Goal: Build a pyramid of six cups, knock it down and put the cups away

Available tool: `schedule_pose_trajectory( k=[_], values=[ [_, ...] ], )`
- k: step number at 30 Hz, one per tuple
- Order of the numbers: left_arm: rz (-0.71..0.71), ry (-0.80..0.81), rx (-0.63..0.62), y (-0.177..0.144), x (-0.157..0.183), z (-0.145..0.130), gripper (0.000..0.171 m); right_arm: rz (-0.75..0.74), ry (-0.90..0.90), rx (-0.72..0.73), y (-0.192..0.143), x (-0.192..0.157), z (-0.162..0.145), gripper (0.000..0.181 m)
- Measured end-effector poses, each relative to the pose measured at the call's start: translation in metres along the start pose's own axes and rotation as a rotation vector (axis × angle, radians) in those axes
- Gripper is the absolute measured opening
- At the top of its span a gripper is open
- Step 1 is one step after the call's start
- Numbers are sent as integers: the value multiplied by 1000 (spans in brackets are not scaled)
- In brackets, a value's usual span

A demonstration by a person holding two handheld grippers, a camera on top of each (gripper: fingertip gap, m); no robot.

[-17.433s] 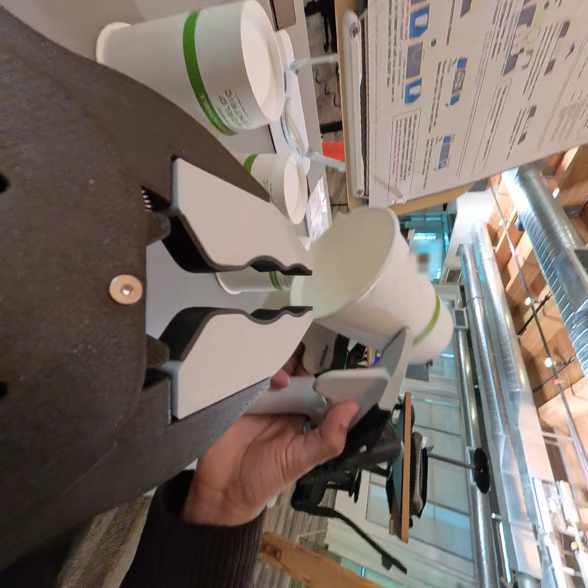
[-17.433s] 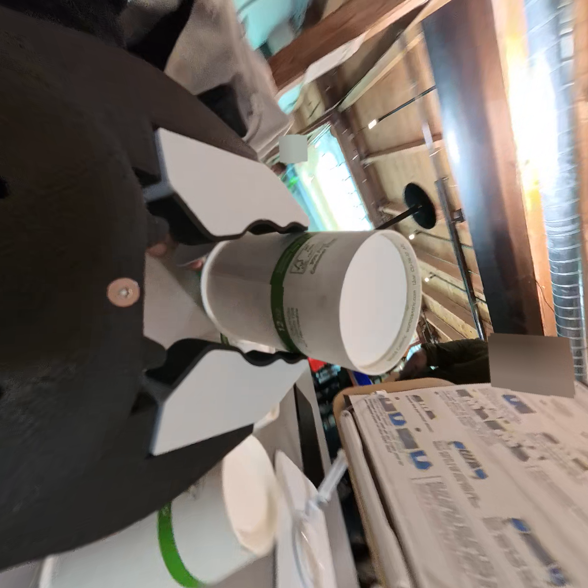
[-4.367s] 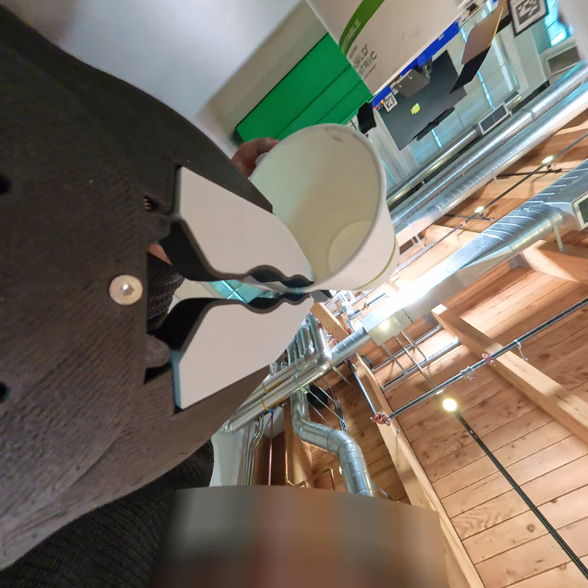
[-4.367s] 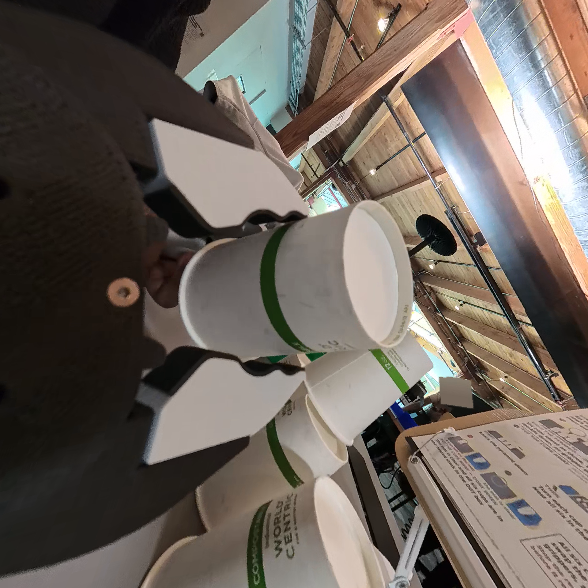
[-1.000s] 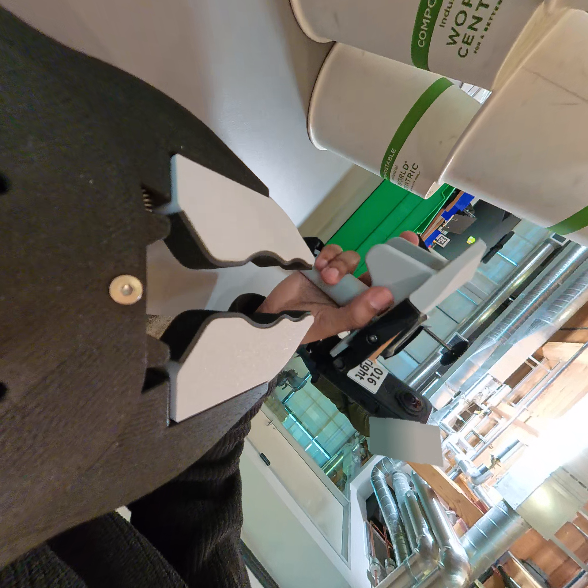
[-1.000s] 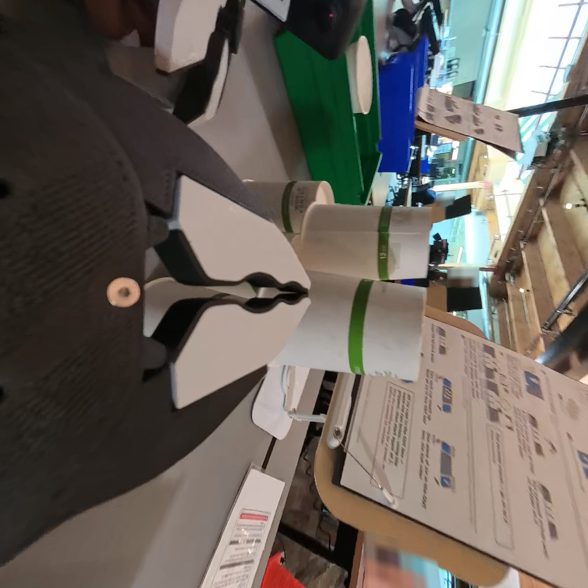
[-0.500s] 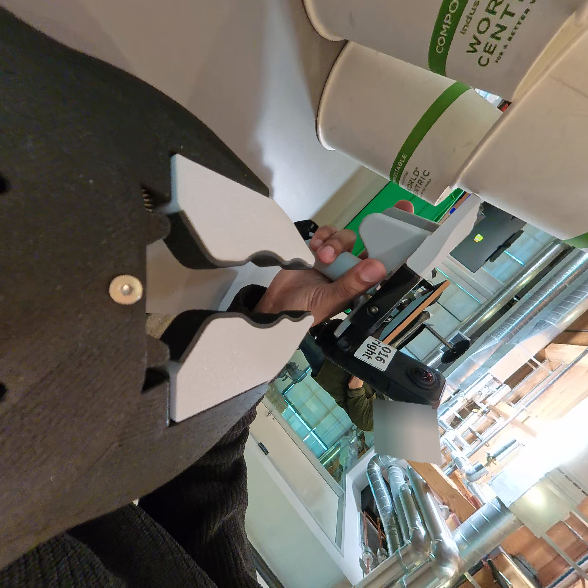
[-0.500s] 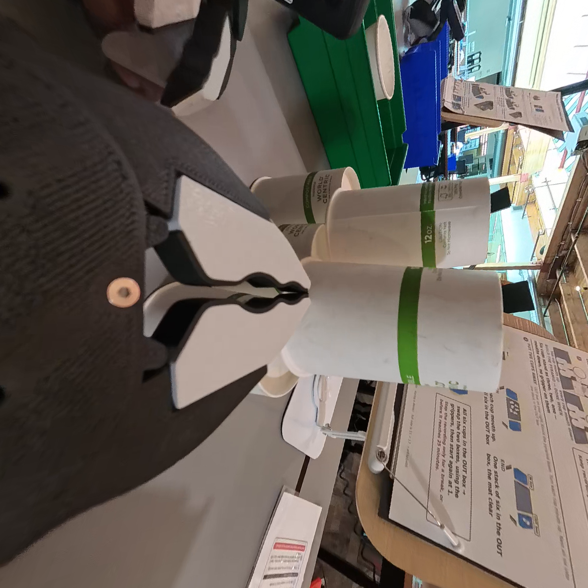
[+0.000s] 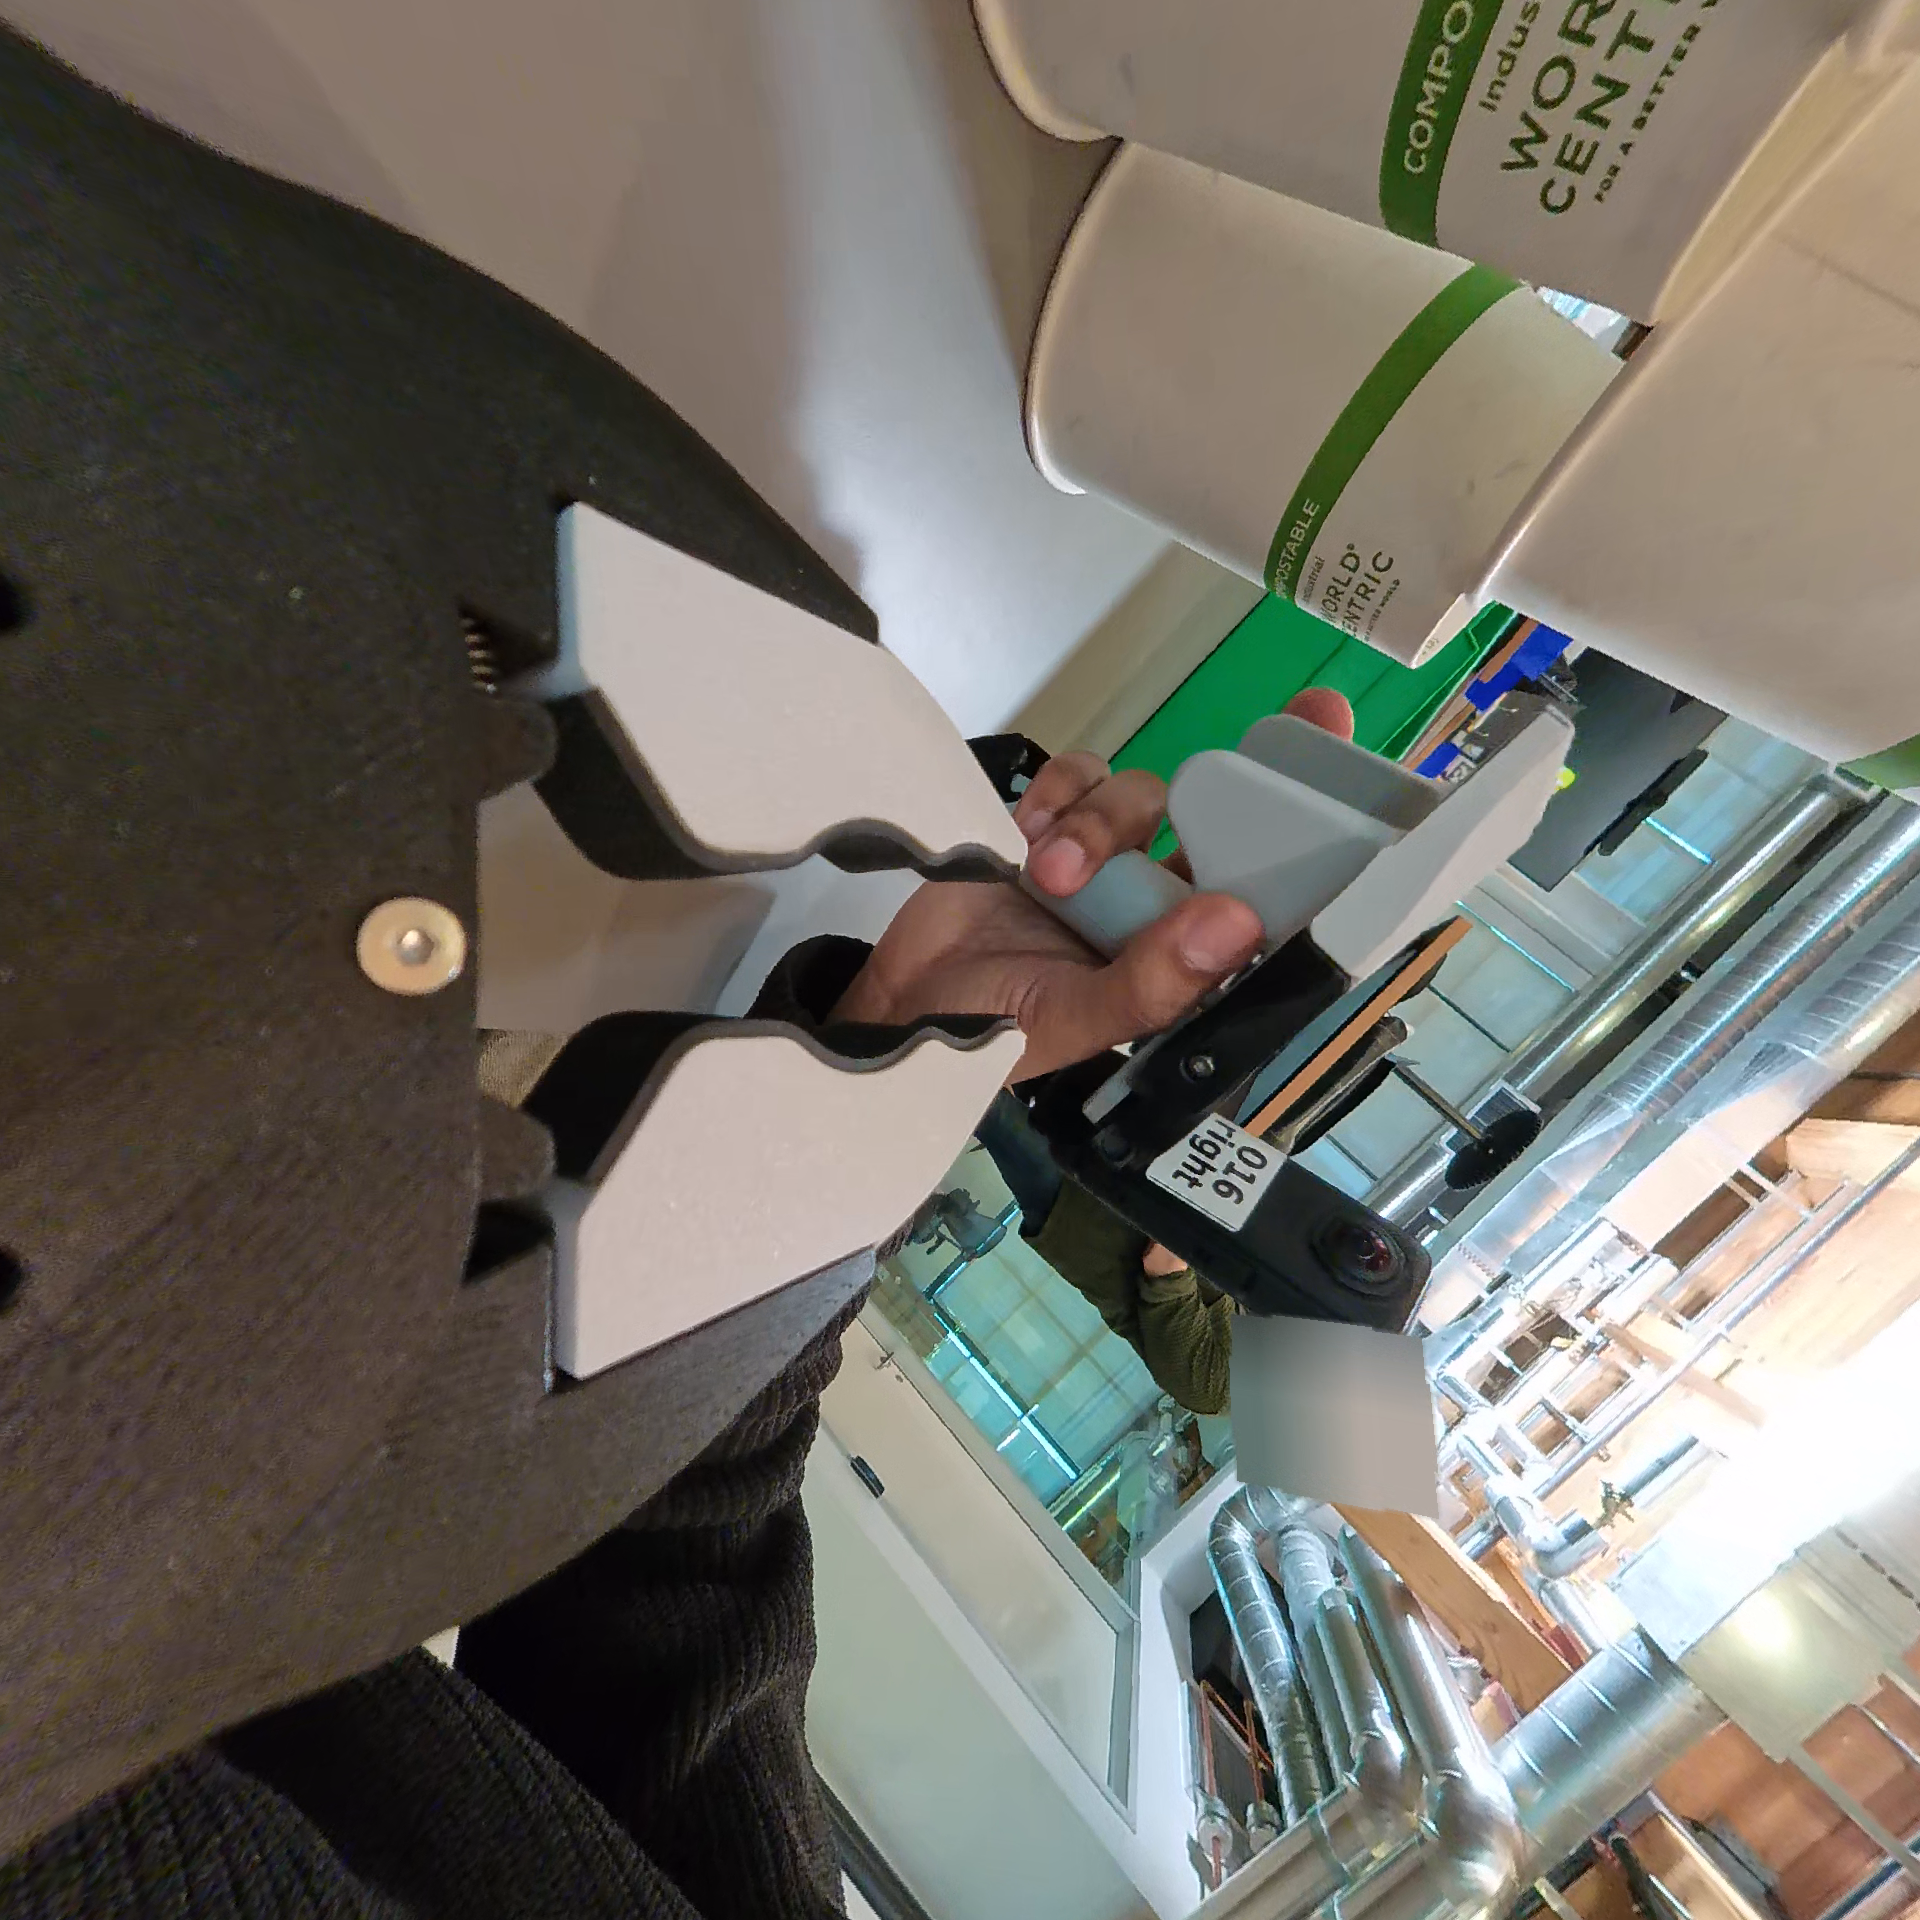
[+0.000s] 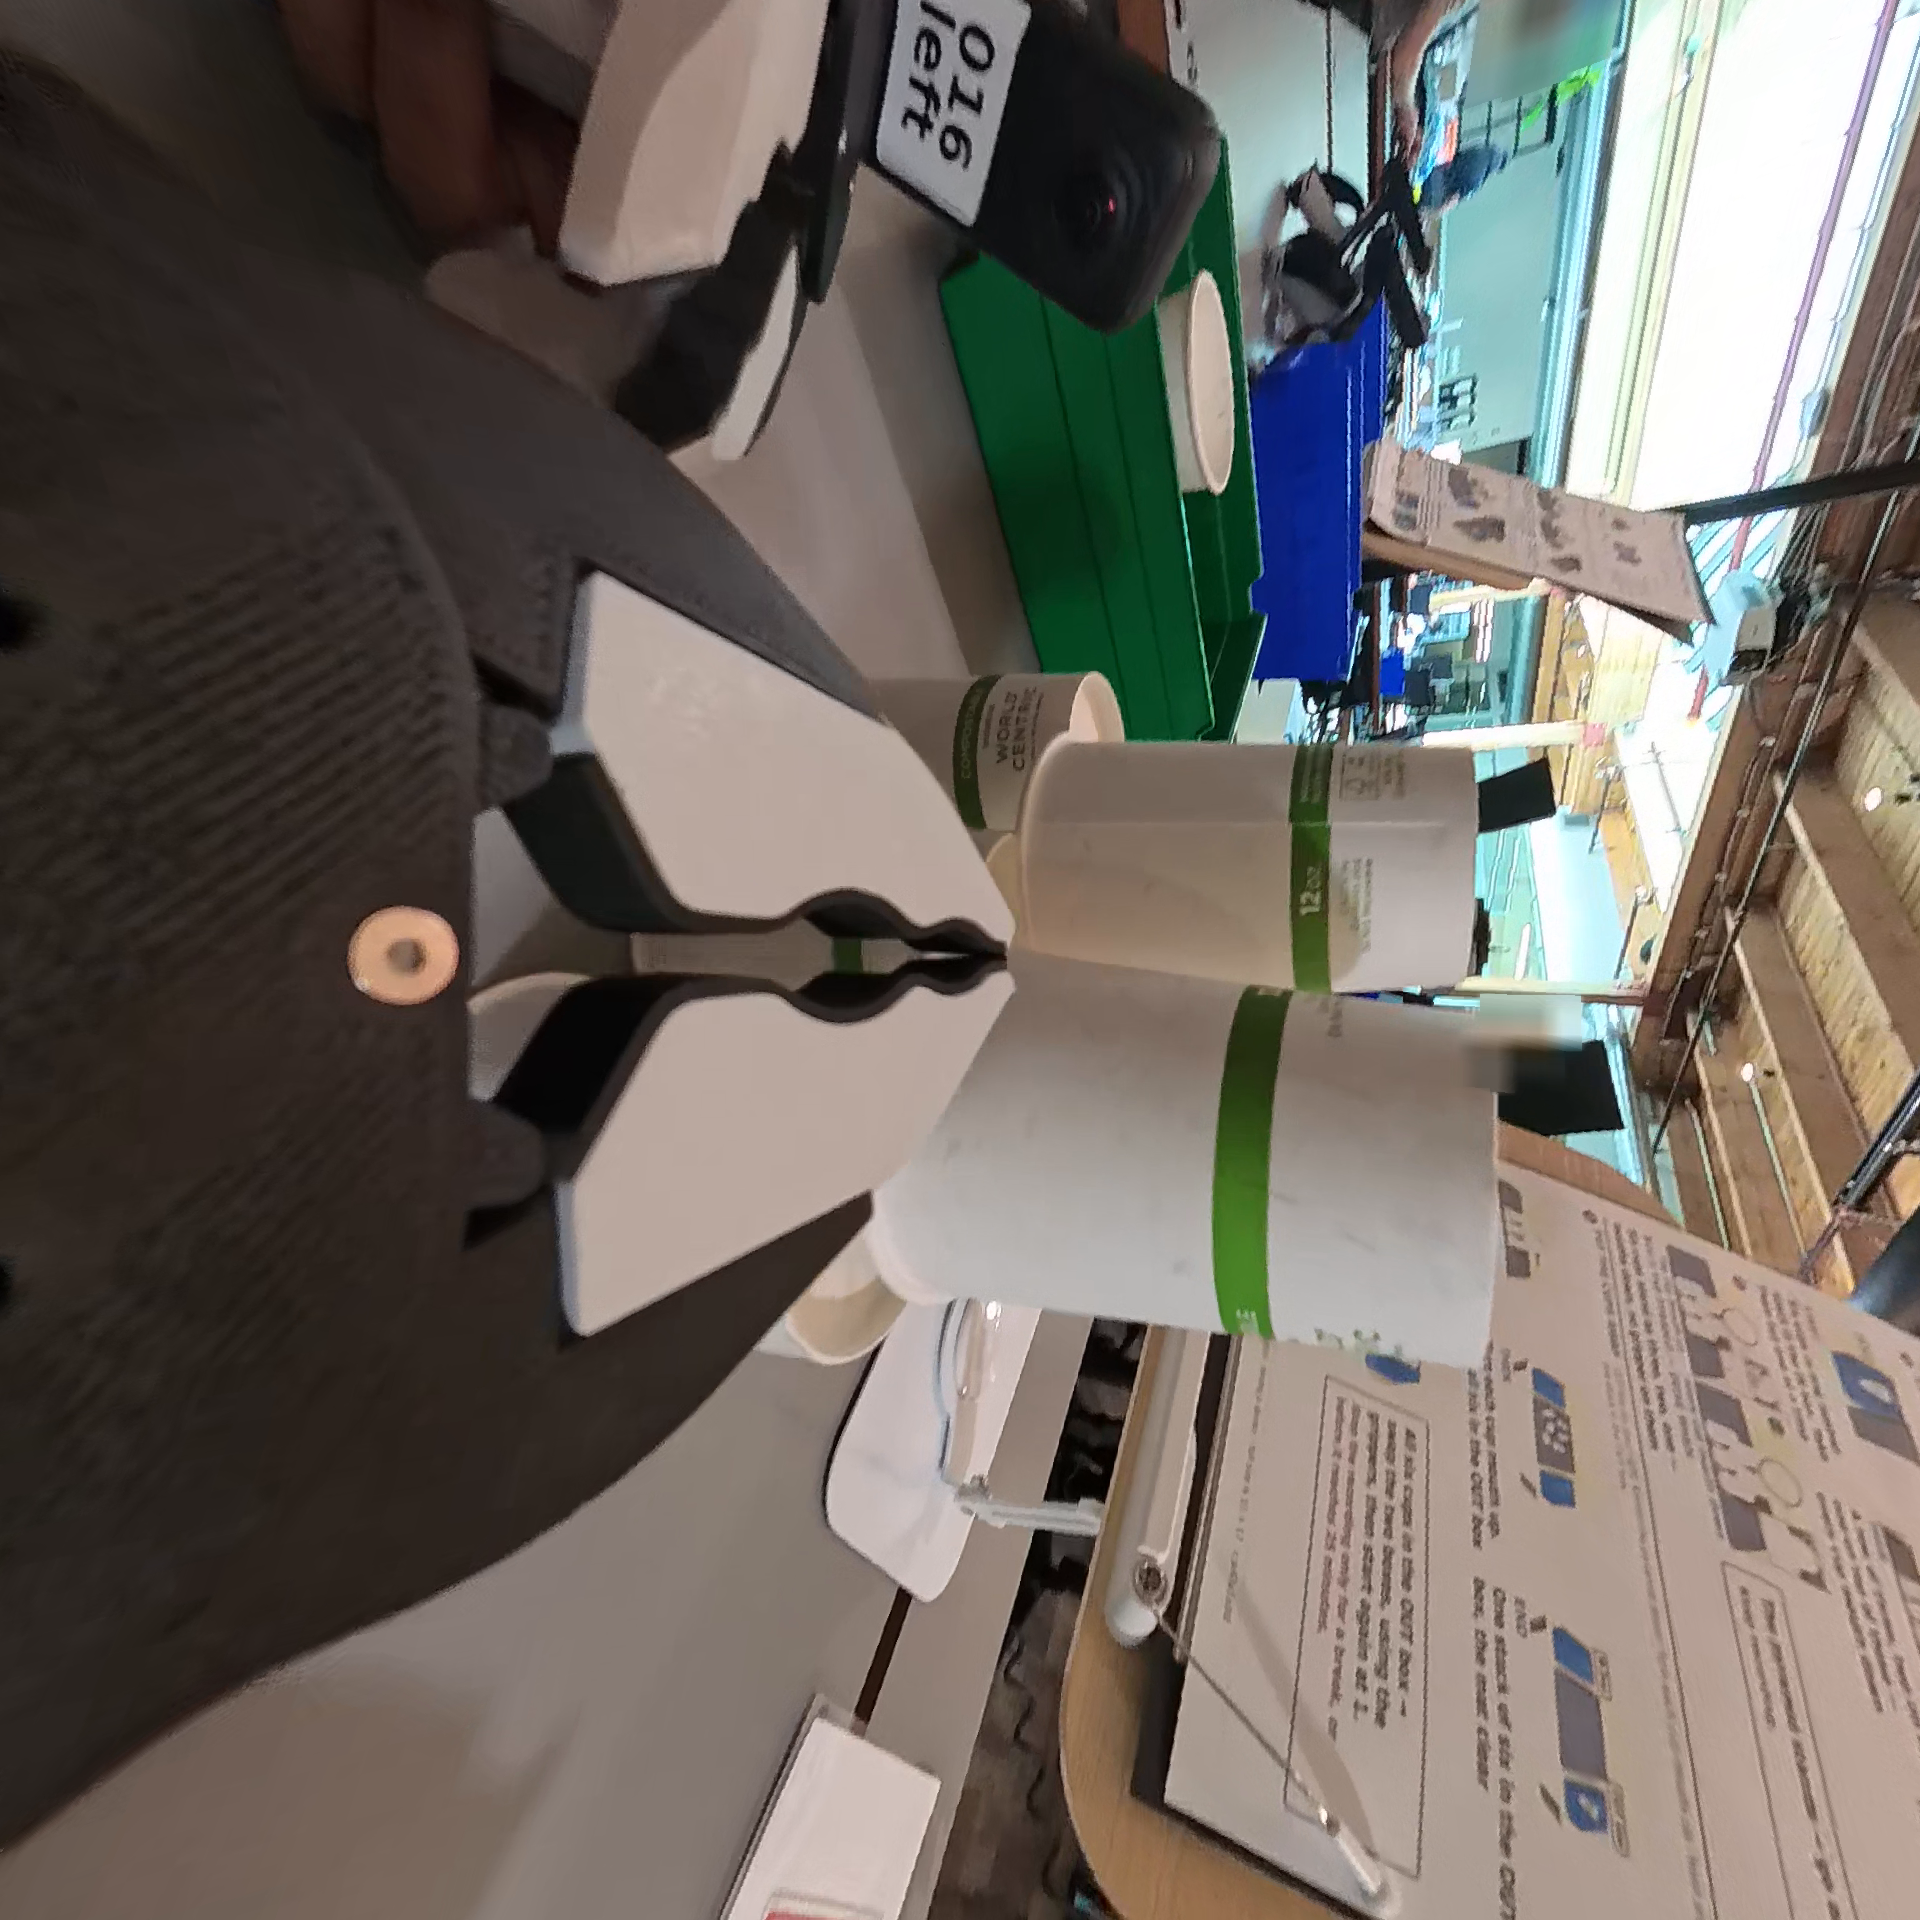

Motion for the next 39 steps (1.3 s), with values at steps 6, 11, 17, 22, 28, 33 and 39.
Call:
schedule_pose_trajectory(
  k=[6,11,17,22,28,33,39],
  values=[
    [-5,112,13,-4,8,10,26,132,-82,11,4,-29,0,0],
    [5,348,60,-28,28,55,29,232,-180,-36,9,-61,-10,0],
    [164,797,70,-117,61,161,24,261,-188,-74,14,-75,-18,0],
    [436,919,-76,-222,71,203,26,257,-171,-84,15,-75,-20,0],
    [786,860,-414,-294,2,175,25,267,-100,-104,19,-74,-26,0],
    [955,723,-760,-317,-56,135,31,257,-111,-108,19,-73,-27,0],
    [1167,741,-954,-351,-86,129,4,244,-106,-115,19,-71,-28,0]
  ],
)
Point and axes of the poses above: each gripper's, where its closed fingertips meet, y out along the fingers, z out of its top, x = y × z across the jaws, the point moved 1 cm from there along -y, back along the fingers, and after that the axes turned 4 degrees about -x, right-handed, at the moved point
